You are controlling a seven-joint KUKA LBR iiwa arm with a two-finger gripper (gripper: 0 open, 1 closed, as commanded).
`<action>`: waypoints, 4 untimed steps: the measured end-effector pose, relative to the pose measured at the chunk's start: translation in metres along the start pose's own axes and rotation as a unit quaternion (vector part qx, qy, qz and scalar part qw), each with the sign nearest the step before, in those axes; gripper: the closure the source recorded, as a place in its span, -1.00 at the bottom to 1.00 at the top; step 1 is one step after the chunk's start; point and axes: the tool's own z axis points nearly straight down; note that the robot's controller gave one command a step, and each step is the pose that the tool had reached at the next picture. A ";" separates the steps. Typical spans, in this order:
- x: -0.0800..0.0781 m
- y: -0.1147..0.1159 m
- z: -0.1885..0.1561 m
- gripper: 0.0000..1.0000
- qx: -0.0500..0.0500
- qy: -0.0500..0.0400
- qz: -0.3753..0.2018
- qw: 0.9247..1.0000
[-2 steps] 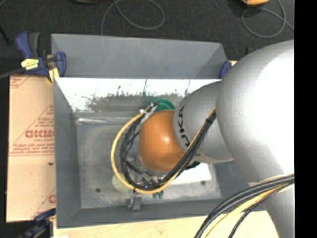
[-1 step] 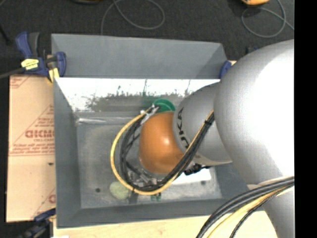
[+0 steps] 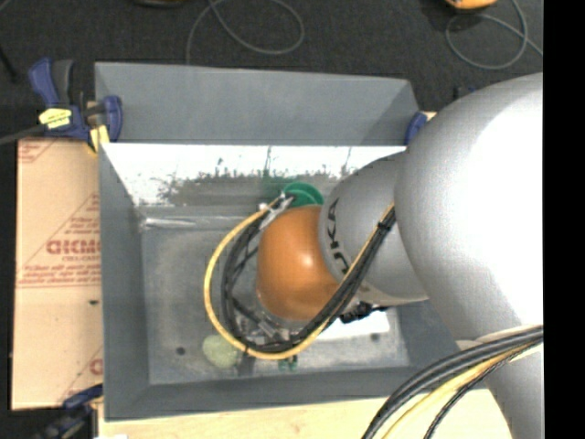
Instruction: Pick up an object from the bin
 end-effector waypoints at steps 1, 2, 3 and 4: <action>0.000 0.000 -0.001 1.00 0.000 0.000 0.000 1.000; 0.001 -0.001 -0.009 1.00 0.001 0.003 0.000 1.000; 0.002 -0.001 -0.026 1.00 0.001 0.003 0.000 1.000; 0.002 -0.001 -0.044 1.00 0.001 0.004 0.000 1.000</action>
Offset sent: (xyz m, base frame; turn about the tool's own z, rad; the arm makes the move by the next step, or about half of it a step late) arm 0.0000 -0.0001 0.0547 0.0000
